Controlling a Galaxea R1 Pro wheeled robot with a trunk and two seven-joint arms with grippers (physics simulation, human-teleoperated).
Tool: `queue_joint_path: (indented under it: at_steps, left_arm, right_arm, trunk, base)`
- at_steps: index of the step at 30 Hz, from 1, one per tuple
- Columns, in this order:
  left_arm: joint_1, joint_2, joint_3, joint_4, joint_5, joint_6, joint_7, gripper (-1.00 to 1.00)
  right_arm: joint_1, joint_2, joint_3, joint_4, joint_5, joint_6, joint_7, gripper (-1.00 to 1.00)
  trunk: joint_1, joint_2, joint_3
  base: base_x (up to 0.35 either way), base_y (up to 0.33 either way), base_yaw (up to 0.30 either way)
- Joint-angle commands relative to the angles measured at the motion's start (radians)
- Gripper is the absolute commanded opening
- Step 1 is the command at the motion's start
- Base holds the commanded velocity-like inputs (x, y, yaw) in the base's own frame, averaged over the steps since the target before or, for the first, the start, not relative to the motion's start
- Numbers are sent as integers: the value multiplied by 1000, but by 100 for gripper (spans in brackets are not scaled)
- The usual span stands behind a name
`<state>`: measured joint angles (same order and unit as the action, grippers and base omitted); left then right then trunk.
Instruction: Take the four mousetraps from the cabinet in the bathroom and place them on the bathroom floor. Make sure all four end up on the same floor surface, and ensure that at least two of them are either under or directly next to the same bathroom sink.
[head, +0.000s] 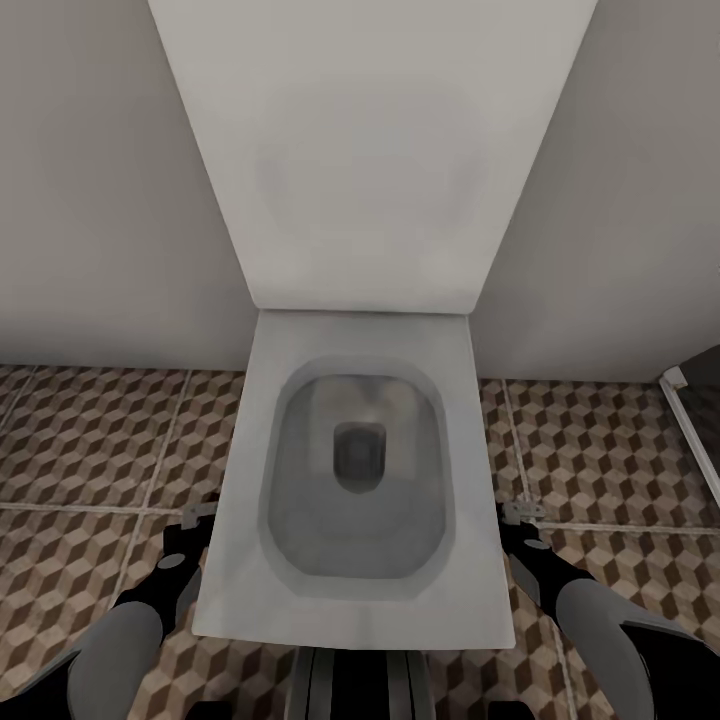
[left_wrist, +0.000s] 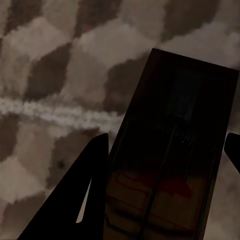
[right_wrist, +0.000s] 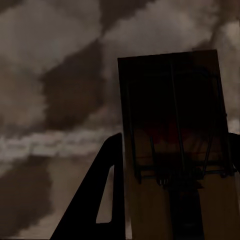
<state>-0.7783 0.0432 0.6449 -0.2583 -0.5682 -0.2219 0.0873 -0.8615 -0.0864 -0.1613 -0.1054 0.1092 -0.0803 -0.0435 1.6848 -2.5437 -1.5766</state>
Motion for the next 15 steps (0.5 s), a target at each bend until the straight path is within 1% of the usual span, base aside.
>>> queue_joint_path:
  at_steps: [1,5,15]
  left_arm:
    - [-1,0,6,2,-12,-5,6,-100]
    - [-1,0,6,2,-12,-5,6,-100]
    - [-1,-2,6,2,-12,-5,6,-100]
  right_arm:
    - [-1,0,-9,2,9,2,1,-100]
    - [-1,0,-9,2,9,25,1,-100]
    - [-1,0,-9,2,9,47,1,-100]
  trunk:
    - [0,0,0]
    - [0,0,0]
    - [0,0,0]
  base:
    - [0,0,0]
    - [0,0,0]
    - [0,0,0]
